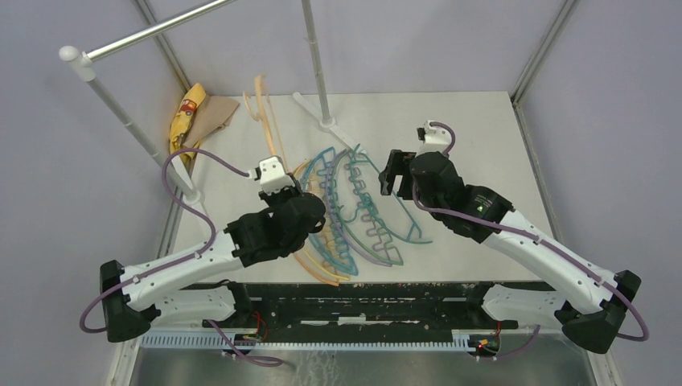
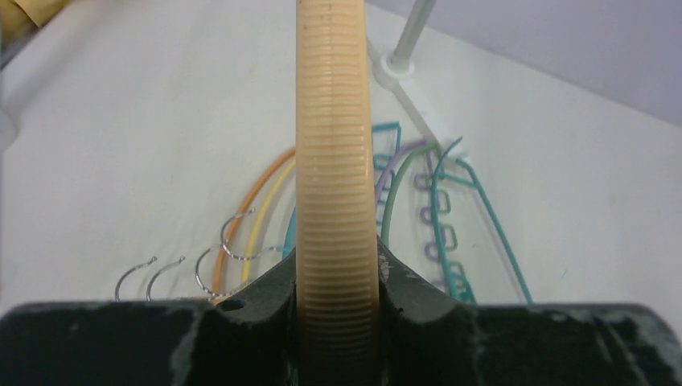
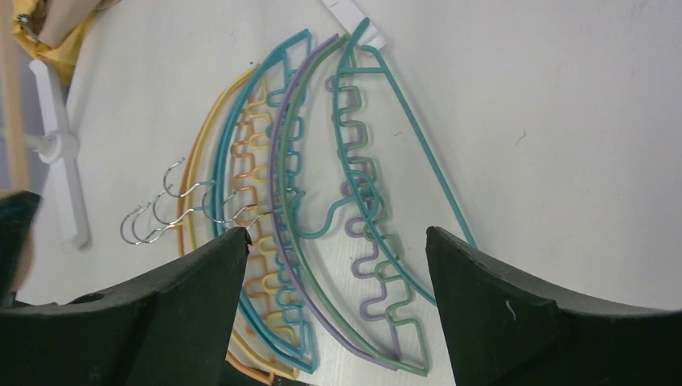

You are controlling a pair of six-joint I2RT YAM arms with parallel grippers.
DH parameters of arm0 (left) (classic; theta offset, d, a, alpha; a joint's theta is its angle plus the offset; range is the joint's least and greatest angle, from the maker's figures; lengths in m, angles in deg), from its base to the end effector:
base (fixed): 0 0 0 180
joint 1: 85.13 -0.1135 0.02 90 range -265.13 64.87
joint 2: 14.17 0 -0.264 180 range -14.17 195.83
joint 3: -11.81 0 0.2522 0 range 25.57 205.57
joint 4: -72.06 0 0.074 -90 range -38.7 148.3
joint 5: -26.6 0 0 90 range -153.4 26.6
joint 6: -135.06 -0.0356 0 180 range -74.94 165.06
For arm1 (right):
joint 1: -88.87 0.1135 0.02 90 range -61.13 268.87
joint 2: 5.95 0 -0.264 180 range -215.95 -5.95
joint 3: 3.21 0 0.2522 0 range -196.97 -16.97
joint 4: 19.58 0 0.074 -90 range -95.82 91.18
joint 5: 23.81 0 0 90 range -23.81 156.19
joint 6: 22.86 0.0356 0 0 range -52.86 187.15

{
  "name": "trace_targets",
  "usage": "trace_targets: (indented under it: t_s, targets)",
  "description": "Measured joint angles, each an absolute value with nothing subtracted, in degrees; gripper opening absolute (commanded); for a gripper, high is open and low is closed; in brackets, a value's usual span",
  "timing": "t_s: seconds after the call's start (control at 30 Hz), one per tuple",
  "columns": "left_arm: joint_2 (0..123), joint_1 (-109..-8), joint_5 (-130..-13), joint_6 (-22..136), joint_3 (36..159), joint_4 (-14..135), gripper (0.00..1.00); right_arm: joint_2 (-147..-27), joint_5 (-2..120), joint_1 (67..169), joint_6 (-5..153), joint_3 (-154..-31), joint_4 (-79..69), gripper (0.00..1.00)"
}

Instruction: Organize the hangers

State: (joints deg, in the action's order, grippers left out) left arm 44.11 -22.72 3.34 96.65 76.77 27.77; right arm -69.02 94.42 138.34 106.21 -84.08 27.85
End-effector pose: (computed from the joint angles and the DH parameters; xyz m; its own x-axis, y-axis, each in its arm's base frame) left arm 0.1223 -0.1634 0.3137 -0.1857 -0.3127 -0.9315 -0.2134 0.9382 -0.2724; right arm 0.1637 0.1655 0.3739 -0.5031 0.2661 -0.8222 -0.1100 0.9240 0.3663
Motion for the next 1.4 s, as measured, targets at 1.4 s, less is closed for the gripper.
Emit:
trace_targets:
  t_s: [1.4]
  targets:
    - [69.01, -57.06, -11.22, 68.13, 118.23, 33.87, 0.03, -73.15, 91.93, 132.55, 99.81, -87.25, 32.33, 0.9]
